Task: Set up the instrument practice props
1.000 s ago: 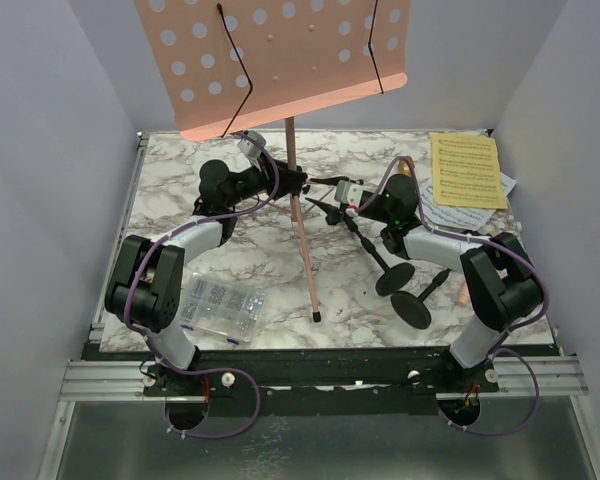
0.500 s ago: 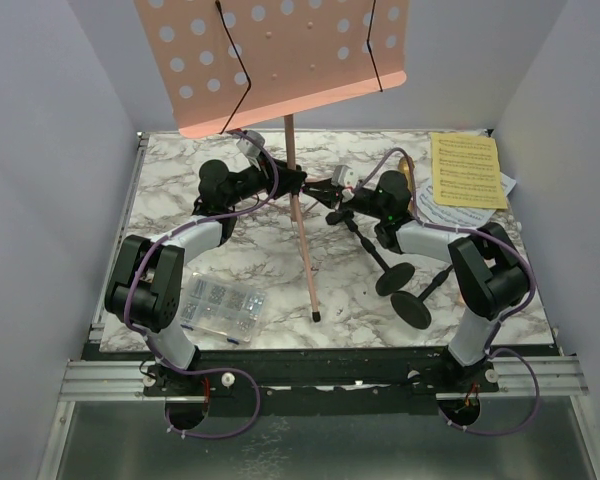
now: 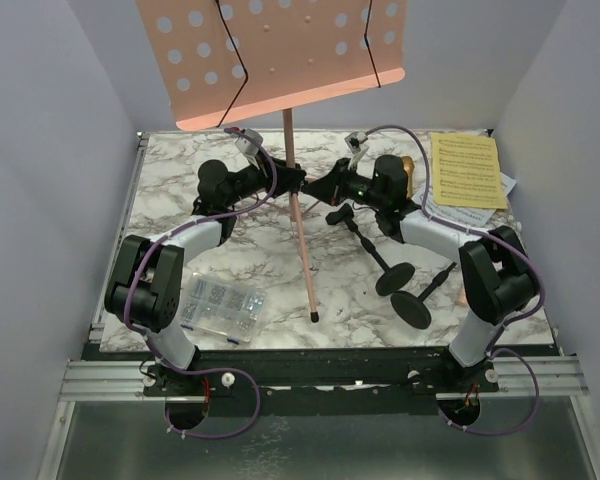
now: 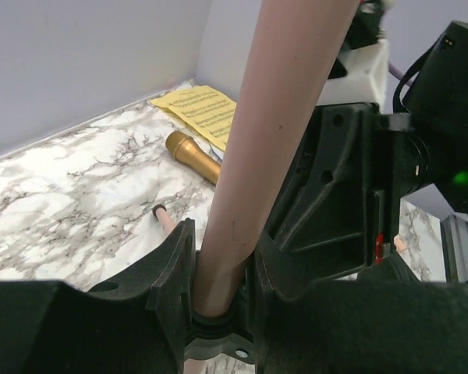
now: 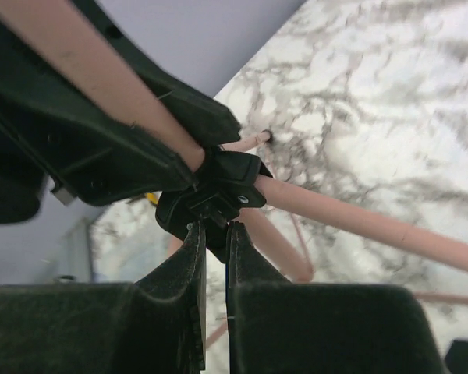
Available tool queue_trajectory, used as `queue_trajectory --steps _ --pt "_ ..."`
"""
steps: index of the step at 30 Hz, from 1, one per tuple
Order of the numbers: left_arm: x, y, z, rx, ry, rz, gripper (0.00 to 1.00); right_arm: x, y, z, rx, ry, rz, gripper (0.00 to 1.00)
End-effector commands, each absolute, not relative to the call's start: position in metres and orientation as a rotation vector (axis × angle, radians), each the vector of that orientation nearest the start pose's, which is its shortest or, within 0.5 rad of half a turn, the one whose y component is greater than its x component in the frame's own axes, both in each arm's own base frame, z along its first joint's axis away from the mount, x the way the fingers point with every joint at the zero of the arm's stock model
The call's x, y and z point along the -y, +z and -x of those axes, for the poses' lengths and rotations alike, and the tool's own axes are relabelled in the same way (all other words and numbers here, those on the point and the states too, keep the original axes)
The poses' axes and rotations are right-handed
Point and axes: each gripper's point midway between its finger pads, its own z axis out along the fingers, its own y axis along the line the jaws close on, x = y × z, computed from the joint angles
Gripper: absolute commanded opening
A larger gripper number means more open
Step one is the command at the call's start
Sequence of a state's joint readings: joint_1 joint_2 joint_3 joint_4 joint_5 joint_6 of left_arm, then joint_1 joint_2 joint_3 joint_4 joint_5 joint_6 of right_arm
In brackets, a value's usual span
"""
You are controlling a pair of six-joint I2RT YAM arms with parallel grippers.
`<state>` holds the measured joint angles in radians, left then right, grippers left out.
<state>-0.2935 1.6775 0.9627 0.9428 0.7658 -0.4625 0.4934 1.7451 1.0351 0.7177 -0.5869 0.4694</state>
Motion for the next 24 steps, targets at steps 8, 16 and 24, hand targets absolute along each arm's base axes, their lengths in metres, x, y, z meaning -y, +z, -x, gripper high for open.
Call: queue_trajectory --steps 8,16,24 --pt "0.268 0.285 -0.393 -1.405 -1.234 -0.505 0.00 -0.338 0.206 -0.379 -2.366 1.532 -0.260 0.00" --pt "0.271 0.285 -0.390 -1.398 -1.231 -0.519 0.00 -0.331 0.216 -0.358 -2.408 2.007 -0.663 0.00" --pt "0.271 0.287 -0.389 -1.393 -1.225 -0.524 0.00 -0.328 0.252 -0.370 -2.170 2.164 -0.706 0.60"
